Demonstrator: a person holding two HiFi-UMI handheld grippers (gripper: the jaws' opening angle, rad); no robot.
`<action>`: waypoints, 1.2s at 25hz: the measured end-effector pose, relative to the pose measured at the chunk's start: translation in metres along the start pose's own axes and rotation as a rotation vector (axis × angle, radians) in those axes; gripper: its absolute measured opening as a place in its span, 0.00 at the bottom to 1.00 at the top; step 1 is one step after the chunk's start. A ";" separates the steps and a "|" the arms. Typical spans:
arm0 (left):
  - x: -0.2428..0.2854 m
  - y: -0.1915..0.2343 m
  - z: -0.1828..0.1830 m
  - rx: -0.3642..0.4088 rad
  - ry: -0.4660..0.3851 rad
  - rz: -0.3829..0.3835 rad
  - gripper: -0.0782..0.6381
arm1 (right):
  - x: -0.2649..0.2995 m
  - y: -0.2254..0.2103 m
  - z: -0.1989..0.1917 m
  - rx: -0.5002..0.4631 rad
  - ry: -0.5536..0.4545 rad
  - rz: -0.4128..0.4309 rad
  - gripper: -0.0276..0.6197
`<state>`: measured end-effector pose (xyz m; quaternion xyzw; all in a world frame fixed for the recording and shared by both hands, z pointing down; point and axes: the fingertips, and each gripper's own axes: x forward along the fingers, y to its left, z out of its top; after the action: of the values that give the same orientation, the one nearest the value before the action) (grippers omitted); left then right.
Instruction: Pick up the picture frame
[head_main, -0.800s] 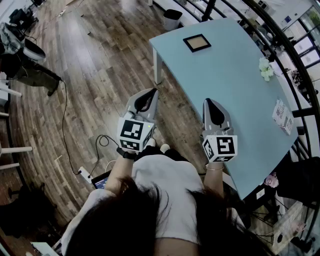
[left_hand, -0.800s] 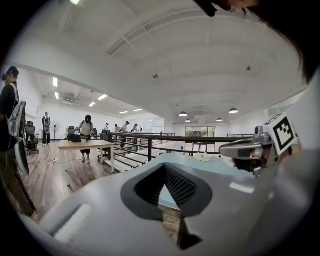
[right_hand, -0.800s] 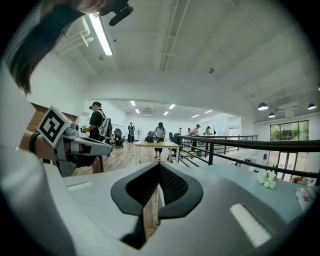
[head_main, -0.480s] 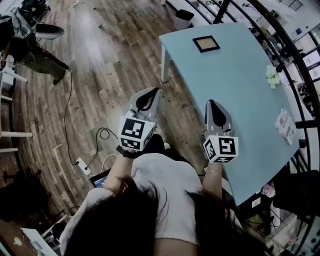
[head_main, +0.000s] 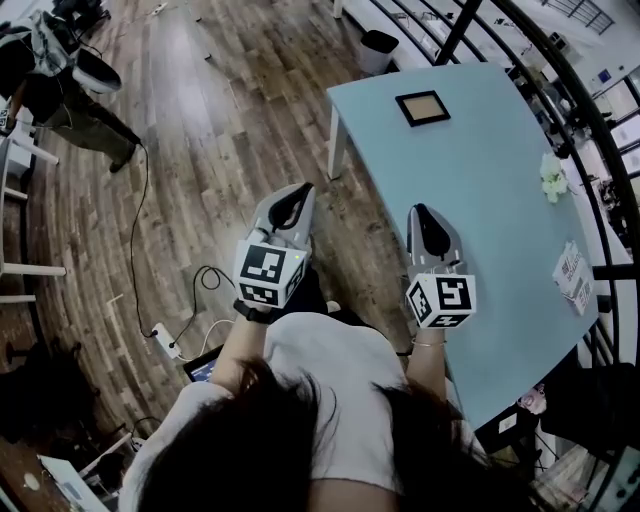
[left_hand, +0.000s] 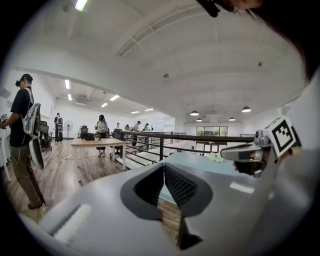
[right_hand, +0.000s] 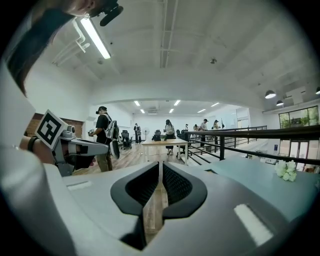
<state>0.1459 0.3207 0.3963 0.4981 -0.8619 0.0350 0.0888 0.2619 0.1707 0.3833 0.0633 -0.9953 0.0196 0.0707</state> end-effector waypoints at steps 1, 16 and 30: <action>0.007 0.007 0.001 -0.005 0.001 -0.005 0.19 | 0.009 -0.001 0.002 0.007 -0.004 0.001 0.05; 0.144 0.112 0.023 -0.059 0.065 -0.137 0.19 | 0.164 -0.027 0.026 0.079 0.028 -0.065 0.12; 0.203 0.177 0.011 -0.052 0.134 -0.232 0.20 | 0.230 -0.046 0.012 0.129 0.080 -0.205 0.14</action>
<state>-0.1075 0.2347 0.4286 0.5885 -0.7912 0.0351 0.1624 0.0399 0.0962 0.4054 0.1682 -0.9767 0.0787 0.1077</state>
